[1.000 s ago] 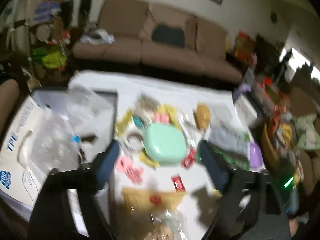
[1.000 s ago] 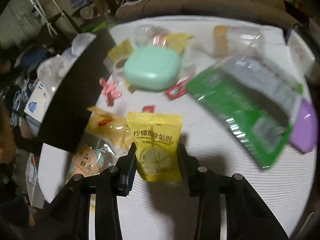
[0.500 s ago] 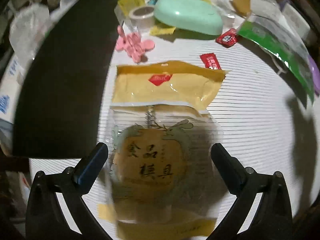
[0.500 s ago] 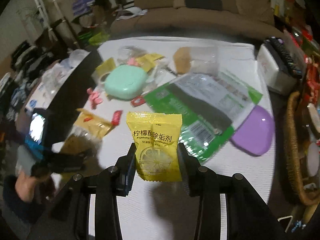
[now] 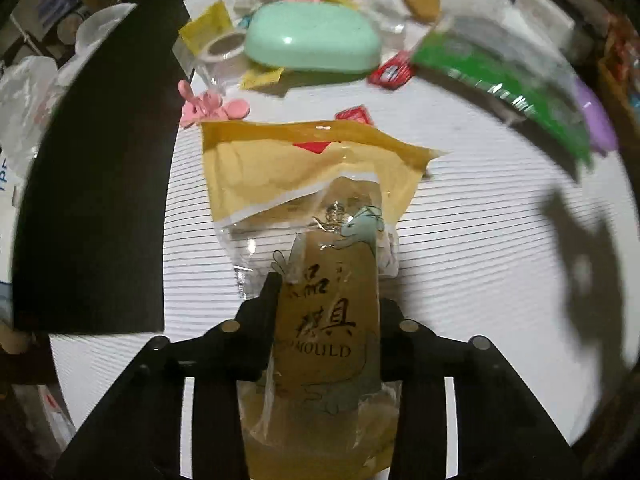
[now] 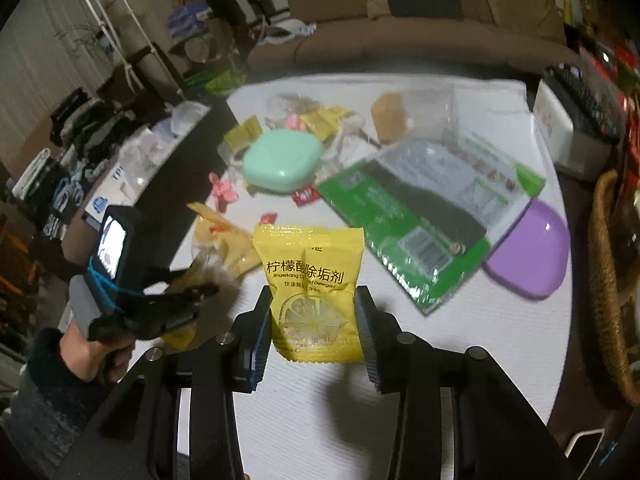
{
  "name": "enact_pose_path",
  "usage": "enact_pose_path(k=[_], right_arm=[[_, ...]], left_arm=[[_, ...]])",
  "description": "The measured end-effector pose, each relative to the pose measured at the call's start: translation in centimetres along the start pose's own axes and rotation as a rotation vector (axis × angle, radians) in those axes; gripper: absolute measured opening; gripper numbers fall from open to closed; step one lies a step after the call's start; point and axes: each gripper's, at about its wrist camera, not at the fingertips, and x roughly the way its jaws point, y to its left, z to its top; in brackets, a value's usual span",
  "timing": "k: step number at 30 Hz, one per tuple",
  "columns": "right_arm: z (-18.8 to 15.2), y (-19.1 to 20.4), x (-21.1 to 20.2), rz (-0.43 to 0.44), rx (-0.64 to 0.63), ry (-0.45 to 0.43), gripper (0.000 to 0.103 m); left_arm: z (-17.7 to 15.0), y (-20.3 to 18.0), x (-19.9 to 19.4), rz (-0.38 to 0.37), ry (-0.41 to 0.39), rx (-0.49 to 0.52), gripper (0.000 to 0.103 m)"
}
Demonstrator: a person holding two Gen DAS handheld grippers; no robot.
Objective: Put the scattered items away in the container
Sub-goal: 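Carry the yellow mould bag into the black box with left while right carries the lemon packet in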
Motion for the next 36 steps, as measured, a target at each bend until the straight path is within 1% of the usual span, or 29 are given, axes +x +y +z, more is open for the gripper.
enact_pose_path(k=[1,2,3,5,7,10,13,14,16,18,21,24,25,27,28,29,30,31,33,34,35,36], right_arm=[[0.2,0.1,-0.5,-0.002,-0.002,-0.013,0.04],[0.6,0.3,-1.0,0.001,-0.002,-0.025,0.04],[1.0,0.6,-1.6,0.007,-0.004,-0.039,0.04],[1.8,1.3,-2.3,0.008,-0.012,-0.058,0.04],[2.6,2.3,-2.7,0.01,-0.024,-0.068,0.04],[3.5,3.9,-3.1,0.029,-0.035,-0.068,0.04],[4.4,6.1,-3.5,0.028,-0.068,-0.08,0.04],[4.8,6.8,-3.7,0.036,-0.074,-0.087,0.04],[5.7,8.2,-4.0,0.089,-0.078,-0.114,0.04],[7.0,10.0,-4.0,0.12,-0.092,-0.135,0.04],[8.9,13.1,-3.5,0.137,-0.139,-0.156,0.04],[10.7,16.0,-1.9,0.169,-0.174,-0.164,0.04],[11.1,16.8,-1.1,0.175,-0.181,-0.163,0.04],[12.1,18.7,1.4,0.198,-0.19,-0.153,0.04],[12.4,19.6,2.6,0.213,-0.194,-0.144,0.04],[12.6,20.5,4.0,0.229,-0.202,-0.129,0.04],[12.9,21.5,5.5,0.245,-0.209,-0.114,0.04],[13.1,22.3,7.1,0.266,-0.21,-0.101,0.04],[13.7,23.8,10.2,0.309,-0.197,-0.058,0.04],[13.8,24.6,11.6,0.317,-0.198,-0.037,0.04],[14.0,25.7,13.5,0.315,-0.212,-0.004,0.04],[13.9,26.6,14.8,0.309,-0.231,0.023,0.04]], left_arm=[[-0.2,-0.1,-1.6,-0.012,-0.035,-0.003,0.031],[-0.4,-0.4,-3.8,-0.008,-0.085,0.002,0.021],[-0.4,-0.5,-6.0,0.006,-0.126,0.005,0.016],[0.3,-0.1,-9.5,-0.001,-0.183,0.01,0.013],[0.7,0.4,-12.4,-0.033,-0.239,0.0,0.013],[1.2,1.7,-16.2,-0.043,-0.314,-0.016,0.013],[1.7,3.7,-19.5,-0.054,-0.397,-0.042,0.013],[2.3,4.5,-20.3,-0.049,-0.425,-0.051,0.013],[3.1,6.0,-21.8,-0.022,-0.479,-0.066,0.013],[4.2,8.6,-22.9,0.004,-0.535,-0.096,0.013],[5.5,12.6,-23.4,-0.002,-0.595,-0.144,0.013],[5.5,16.7,-22.9,-0.021,-0.631,-0.178,0.013],[5.2,18.6,-22.2,-0.013,-0.632,-0.221,0.013],[4.3,21.8,-20.4,0.045,-0.625,-0.292,0.013],[3.9,22.9,-19.4,0.058,-0.615,-0.309,0.013],[3.8,24.3,-18.2,0.052,-0.589,-0.319,0.013],[3.8,25.8,-17.1,0.022,-0.567,-0.324,0.013],[3.5,26.9,-16.3,-0.014,-0.567,-0.342,0.013],[2.7,30.1,-15.3,-0.119,-0.603,-0.432,0.013],[2.4,31.4,-15.0,-0.155,-0.611,-0.467,0.013],[2.3,32.3,-14.7,-0.165,-0.612,-0.483,0.013],[2.2,33.0,-14.3,-0.156,-0.61,-0.49,0.013]])
